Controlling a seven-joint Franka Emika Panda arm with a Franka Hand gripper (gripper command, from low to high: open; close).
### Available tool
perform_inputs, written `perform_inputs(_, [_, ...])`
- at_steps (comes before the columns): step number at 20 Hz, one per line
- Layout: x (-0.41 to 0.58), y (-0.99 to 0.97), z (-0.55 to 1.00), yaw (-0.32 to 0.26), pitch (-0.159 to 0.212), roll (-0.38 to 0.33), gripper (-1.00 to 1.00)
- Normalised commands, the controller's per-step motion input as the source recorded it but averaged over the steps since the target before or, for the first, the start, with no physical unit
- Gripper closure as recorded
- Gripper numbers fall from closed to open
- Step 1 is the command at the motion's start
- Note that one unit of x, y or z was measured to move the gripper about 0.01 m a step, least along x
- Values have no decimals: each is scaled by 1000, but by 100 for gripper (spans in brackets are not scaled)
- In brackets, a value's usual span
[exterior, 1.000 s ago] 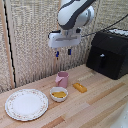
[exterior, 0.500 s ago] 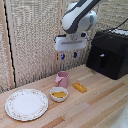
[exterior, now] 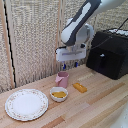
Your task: Please focus on the pink mug and carefully direct your gripper towards it. Gently take hold of the pink mug using your grasping instrument. Exercise caution as you elevate the pink mug off the tabletop. Shift the pink mug so it is above the white platter. With precision, slowly place the pink mug onto the white platter.
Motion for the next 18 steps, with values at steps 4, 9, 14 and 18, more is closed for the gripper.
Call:
perform_inputs(4, [139, -109, -423, 47, 48, -8, -100])
perform_inputs(9, [183, 0, -307, 54, 45, -58, 100])
perform_inputs(14, [83, -2, -117, 36, 5, -11, 100])
perform_inputs(18, [0, -78, -91, 36, 0, 0, 100])
